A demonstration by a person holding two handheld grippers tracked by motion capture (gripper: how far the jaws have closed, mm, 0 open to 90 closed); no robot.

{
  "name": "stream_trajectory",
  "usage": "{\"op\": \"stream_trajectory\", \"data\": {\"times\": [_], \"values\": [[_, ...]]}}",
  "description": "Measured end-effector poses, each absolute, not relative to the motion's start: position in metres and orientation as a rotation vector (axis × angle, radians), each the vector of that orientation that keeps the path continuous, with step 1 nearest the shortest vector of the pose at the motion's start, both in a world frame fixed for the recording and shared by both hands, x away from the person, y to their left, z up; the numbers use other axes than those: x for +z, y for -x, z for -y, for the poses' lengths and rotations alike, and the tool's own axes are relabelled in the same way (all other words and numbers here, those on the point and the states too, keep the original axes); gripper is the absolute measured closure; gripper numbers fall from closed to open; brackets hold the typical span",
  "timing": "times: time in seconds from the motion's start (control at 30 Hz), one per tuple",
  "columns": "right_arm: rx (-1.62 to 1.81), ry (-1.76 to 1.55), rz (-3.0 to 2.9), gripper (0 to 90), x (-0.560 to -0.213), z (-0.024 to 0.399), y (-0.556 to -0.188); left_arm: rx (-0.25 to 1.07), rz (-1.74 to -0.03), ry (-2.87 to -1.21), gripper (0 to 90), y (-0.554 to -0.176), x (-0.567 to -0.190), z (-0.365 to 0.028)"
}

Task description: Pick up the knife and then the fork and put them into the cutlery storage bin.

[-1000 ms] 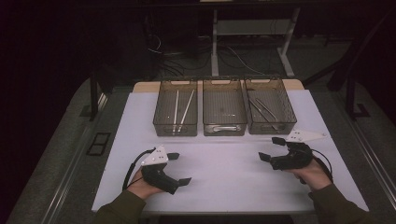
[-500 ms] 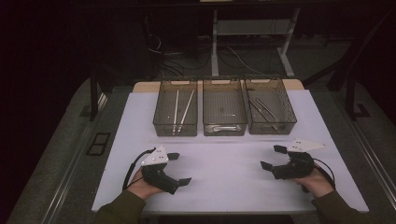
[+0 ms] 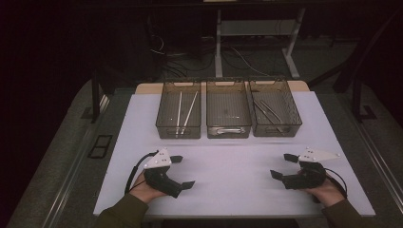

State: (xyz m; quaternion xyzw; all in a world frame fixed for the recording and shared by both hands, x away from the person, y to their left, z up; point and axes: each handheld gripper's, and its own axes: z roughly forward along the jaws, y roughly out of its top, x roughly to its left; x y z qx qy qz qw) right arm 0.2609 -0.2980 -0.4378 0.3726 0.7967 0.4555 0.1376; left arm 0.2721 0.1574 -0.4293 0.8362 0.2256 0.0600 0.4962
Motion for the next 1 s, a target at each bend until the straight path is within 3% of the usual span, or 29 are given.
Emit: {"op": "stream_trajectory", "data": {"times": [1.0], "values": [[1.327, -1.082, -2.283, 14.1, -0.4388, 0.3028, -0.2561, 0.147, -0.549, -2.028, 1.0, -0.2723, -0.4297, -0.1571]]}}
